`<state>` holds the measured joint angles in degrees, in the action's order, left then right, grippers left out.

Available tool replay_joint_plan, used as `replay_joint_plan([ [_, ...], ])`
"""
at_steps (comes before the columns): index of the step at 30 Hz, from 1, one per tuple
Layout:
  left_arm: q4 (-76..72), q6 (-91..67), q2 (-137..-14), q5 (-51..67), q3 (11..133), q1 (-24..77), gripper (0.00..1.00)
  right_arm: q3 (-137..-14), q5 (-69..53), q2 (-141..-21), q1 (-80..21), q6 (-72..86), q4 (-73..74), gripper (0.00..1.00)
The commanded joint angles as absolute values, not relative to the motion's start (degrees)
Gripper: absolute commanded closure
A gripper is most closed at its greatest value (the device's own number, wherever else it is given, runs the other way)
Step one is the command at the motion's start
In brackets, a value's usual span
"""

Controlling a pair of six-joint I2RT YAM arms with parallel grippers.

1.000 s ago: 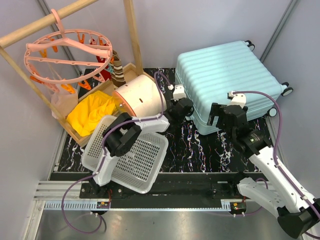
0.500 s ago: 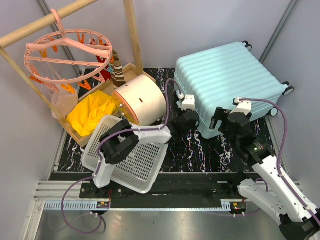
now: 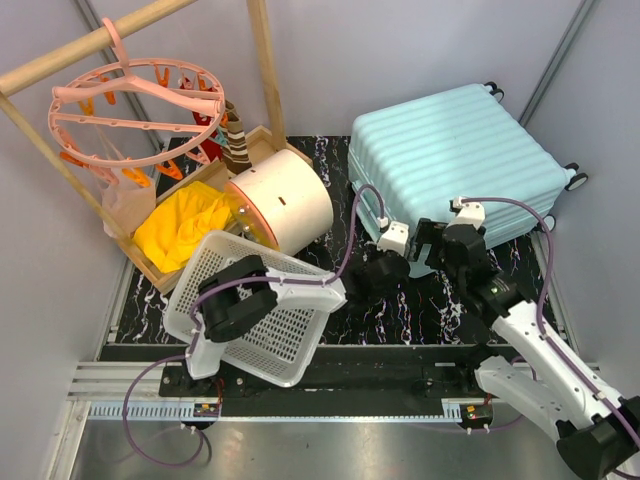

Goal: Open, take out, and arrange the luggage
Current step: Unzip the luggage at the center of the board.

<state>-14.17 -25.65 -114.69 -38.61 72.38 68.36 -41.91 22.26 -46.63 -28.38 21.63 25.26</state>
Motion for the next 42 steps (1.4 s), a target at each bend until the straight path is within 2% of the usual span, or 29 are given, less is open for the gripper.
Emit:
replay_joint_plan([
  [1, -13.5, -23.4, -105.7, -39.5, 73.2, 68.6, 0.64, -44.8, 16.3, -42.1, -28.2, 19.3, 23.8, 0.04],
  [2, -12.5, -22.9, -104.3, -38.9, 73.6, 68.6, 0.45, -45.3, 15.0, -41.6, -28.2, 18.6, 24.1, 0.05],
  [3, -10.2, -22.3, -101.9, -37.7, 74.0, 68.5, 0.36, -46.0, 11.6, -40.8, -28.2, 17.1, 24.3, 0.06],
  [5, -8.7, -20.7, -98.5, -36.8, 73.6, 68.5, 0.24, -48.4, 9.3, -40.8, -28.2, 16.0, 25.2, 0.08],
  [6, -8.2, -20.3, -96.9, -35.6, 72.2, 68.4, 0.15, -49.4, 7.6, -41.6, -28.3, 15.0, 25.4, 0.09],
  [9, -7.3, -18.5, -89.1, -29.1, 69.0, 67.0, 0.08, -53.1, 5.0, -44.0, -28.7, 13.7, 26.0, 0.11],
  [14, -4.1, -16.6, -74.1, -18.4, 63.6, 62.9, 0.03, -58.5, 5.8, -49.2, -33.9, 12.7, 25.9, 0.13],
  [18, 2.9, -23.0, -63.8, -5.5, 59.0, 49.1, 0.02, -60.5, 10.7, -55.3, -39.6, 11.6, 24.6, 0.13],
  [20, 7.9, -23.5, -59.4, -4.0, 58.2, 41.8, 0.01, -60.6, 11.0, -57.5, -41.0, 12.0, 23.5, 0.12],
  [22, 13.0, -23.0, -58.0, -3.3, 59.7, 37.5, 0.01, -61.9, 10.6, -61.6, -42.4, 12.7, 22.9, 0.13],
  [27, 22.1, -23.6, -56.4, 13.2, 60.5, 20.7, 0.01, -63.9, 11.3, -71.7, -44.1, 14.1, 22.8, 0.12],
  [30, 22.9, -23.3, -55.7, 15.1, 58.3, 18.1, 0.01, -64.1, 13.8, -75.3, -44.1, 16.4, 22.6, 0.11],
  [34, 23.5, -23.5, -54.4, 10.3, 55.1, 18.0, 0.01, -64.2, 18.7, -79.0, -44.0, 16.5, 22.5, 0.05],
  [42, 22.0, -22.2, -55.1, 12.0, 52.6, 17.9, 0.01, -67.7, 27.0, -87.3, -43.1, 13.4, 22.3, 0.04],
])
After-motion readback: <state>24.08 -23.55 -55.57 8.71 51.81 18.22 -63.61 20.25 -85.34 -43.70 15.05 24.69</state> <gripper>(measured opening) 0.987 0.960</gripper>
